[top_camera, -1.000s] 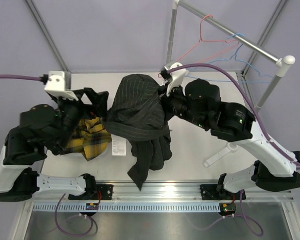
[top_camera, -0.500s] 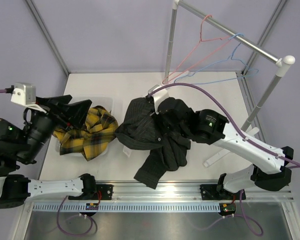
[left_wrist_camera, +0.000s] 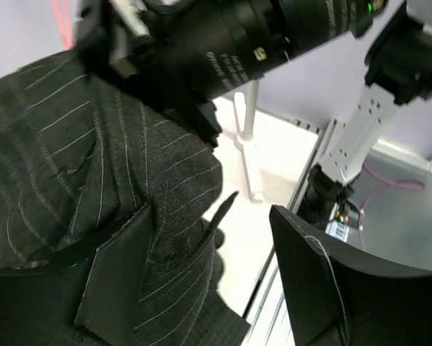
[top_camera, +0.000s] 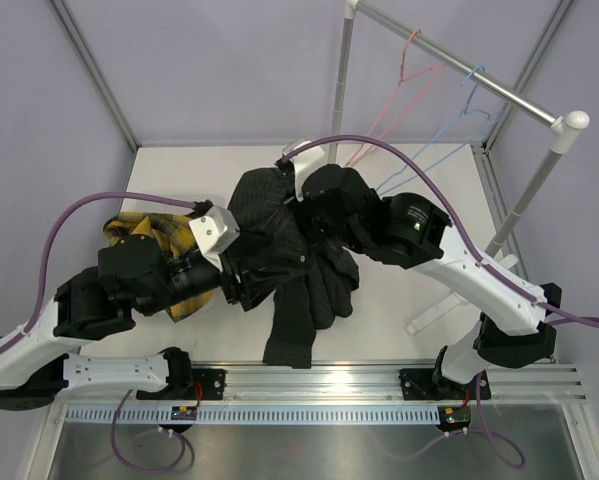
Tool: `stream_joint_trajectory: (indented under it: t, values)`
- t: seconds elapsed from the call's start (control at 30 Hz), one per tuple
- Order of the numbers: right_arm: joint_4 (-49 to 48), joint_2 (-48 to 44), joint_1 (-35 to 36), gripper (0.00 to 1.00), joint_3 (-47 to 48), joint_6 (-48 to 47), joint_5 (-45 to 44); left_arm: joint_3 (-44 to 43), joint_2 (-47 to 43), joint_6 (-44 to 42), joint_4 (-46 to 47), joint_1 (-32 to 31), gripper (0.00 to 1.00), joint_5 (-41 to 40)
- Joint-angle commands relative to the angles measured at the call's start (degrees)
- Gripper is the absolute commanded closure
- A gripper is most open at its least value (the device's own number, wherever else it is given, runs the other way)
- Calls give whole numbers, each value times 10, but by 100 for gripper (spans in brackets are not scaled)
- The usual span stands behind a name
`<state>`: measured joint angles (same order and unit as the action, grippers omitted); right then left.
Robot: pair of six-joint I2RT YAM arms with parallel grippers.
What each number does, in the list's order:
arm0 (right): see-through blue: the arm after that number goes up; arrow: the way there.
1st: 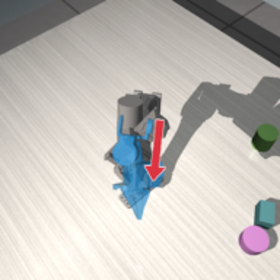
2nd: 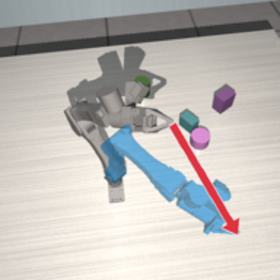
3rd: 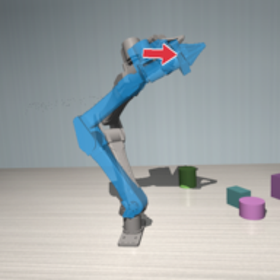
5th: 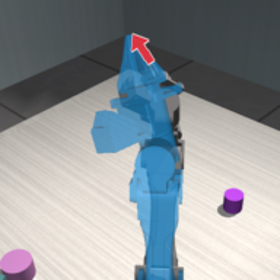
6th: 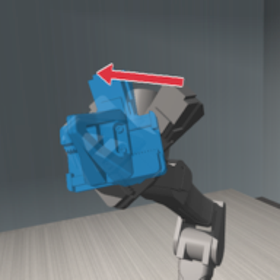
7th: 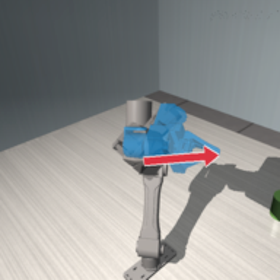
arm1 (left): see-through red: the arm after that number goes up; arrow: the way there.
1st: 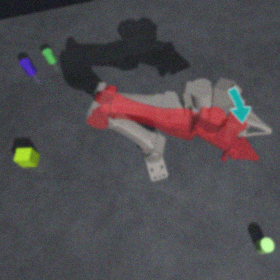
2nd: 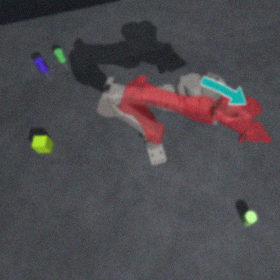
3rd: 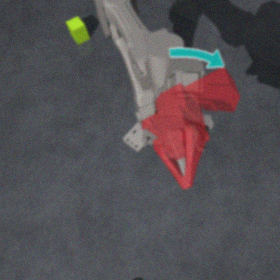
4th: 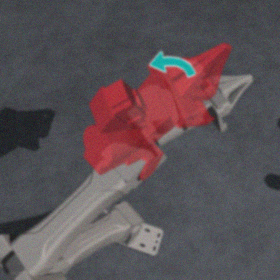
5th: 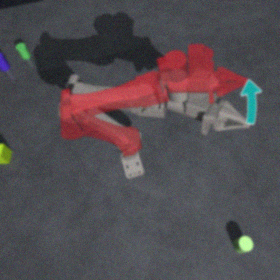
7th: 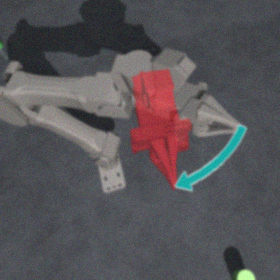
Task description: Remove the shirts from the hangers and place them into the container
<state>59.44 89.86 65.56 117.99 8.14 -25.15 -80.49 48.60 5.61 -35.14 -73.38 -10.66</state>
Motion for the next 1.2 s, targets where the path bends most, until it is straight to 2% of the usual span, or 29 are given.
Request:
stream_joint_trajectory:
  t: [0.0, 0.1, 0.23, 0.33, 0.43, 0.53, 0.67, 0.77, 1.0, 1.17]
  values:
    - [-6, -17, -2, 100, -14, -9, 41, -11, -30, -38, 29, -3, 29, 59]
    - [-29, -64, -3, 100, -83, -17, 115, -32, -44, -79, 4, -3, 27, 92]
    - [-52, -112, -2, 100, -133, -19, 187, -65, -37, -101, -48, -3, 25, 98]
    - [-47, -133, -3, 100, -141, -19, 285, -63, -24, -111, -62, -3, 26, 114]
    - [-56, -157, -3, 100, -151, -22, 342, -63, -1, -121, -75, -3, 27, 143]
    - [-56, -171, -2, 100, -151, -29, 423, -63, 14, -128, -83, -3, 25, 182]
    - [-48, -174, -2, 100, -152, -42, 460, -63, 14, -132, -76, -3, 24, 248]
    - [-45, -172, -2, 100, -155, -48, 481, -65, 7, -133, -66, -3, 23, 267]
    - [-61, -177, -2, 100, -178, -52, 527, -75, 22, -133, -71, -3, 21, 239]
    - [-56, -180, 4, 100, -157, -54, 555, -62, 47, -133, -64, -3, 20, 230]
